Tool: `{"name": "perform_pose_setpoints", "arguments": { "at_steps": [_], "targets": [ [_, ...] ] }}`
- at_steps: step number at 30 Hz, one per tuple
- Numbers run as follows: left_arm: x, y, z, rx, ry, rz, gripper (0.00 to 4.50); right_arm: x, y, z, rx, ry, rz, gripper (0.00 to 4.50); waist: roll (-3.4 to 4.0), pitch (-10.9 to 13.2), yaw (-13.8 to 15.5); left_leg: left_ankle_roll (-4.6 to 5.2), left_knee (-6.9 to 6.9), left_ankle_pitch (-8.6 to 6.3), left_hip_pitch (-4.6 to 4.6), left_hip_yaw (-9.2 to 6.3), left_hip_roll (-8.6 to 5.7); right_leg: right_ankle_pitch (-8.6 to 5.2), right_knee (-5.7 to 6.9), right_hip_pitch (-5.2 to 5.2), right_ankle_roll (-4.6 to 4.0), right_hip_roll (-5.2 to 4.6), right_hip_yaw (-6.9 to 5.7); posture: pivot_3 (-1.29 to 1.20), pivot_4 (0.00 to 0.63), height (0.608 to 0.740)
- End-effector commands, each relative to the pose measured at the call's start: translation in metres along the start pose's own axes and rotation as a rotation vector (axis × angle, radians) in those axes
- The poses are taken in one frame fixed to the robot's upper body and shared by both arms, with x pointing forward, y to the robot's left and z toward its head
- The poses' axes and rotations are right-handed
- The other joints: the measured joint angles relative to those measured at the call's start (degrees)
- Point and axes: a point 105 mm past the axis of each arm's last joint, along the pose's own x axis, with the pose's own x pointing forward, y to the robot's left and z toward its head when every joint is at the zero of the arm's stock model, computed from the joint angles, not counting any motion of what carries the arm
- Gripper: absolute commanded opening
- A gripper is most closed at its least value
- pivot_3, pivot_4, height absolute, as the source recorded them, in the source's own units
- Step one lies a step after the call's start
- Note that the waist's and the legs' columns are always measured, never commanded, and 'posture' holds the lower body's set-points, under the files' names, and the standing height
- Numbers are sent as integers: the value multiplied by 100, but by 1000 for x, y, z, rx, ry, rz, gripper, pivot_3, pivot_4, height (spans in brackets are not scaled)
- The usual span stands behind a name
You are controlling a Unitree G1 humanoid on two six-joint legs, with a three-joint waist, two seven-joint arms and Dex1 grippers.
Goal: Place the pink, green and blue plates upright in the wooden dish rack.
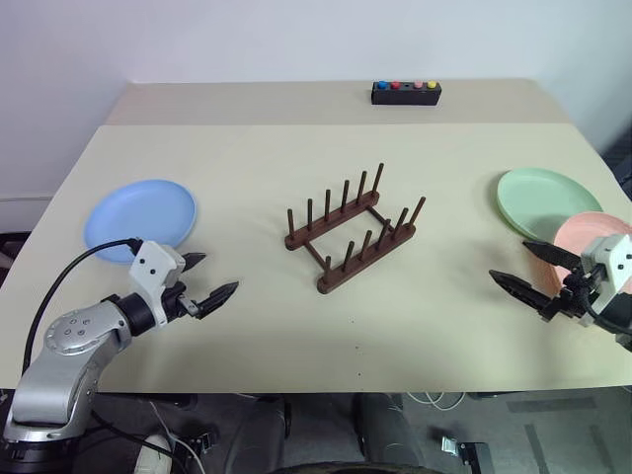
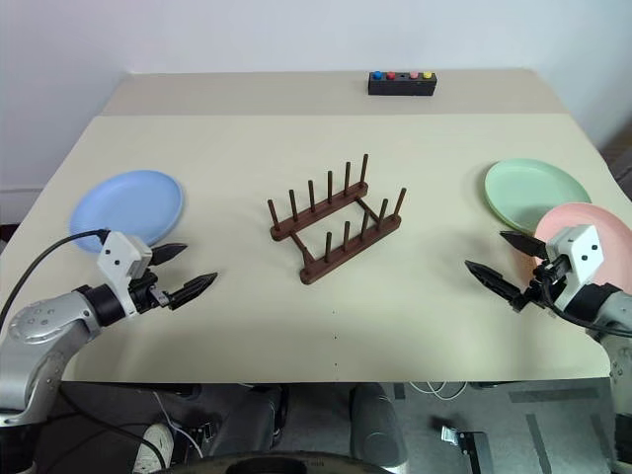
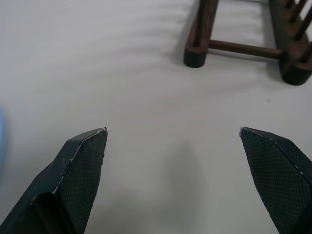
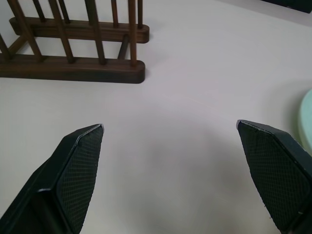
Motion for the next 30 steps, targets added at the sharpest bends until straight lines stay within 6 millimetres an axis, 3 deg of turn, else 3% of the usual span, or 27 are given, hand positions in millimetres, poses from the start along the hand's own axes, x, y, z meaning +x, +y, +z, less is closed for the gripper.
{"name": "perform_pose_setpoints", "arguments": {
  "at_steps": [1, 7, 16, 26, 30],
  "targets": [
    [0, -1, 11, 28, -23, -16, 4500, 1, 2, 10, -15, -41, -4, 4449, 0, 0, -1, 0, 0, 0, 0, 0, 0, 0, 0, 0, 0, 0, 0, 0, 150, 740],
    [0, 3, 10, 25, -31, -11, 4500, 6, 2, 12, -18, -62, -18, 4449, 0, 0, -5, 0, -2, 0, 1, 0, 1, 0, 0, -1, 0, 1, 0, 0, 150, 740],
    [3, -10, 9, 18, -32, -35, 4500, 7, 9, 9, -19, -54, -7, 4449, 0, 0, 0, 0, -1, 0, 0, 0, 1, 0, -1, -1, 0, 0, 0, 0, 150, 740],
    [5, 1, 2, 13, -42, 28, 4500, 34, 28, 7, -6, -80, 63, 4449, 0, 0, -3, 0, -1, 0, 0, 0, 1, 0, 0, -1, -1, 0, 0, 0, 150, 740],
    [8, 3, -1, 2, -47, 29, 4500, 37, 37, 17, -11, -101, 80, 4449, 1, 0, 9, 0, 0, 0, 0, -1, 0, 0, 0, -1, 0, 0, 0, 0, 150, 740]
  ]
}}
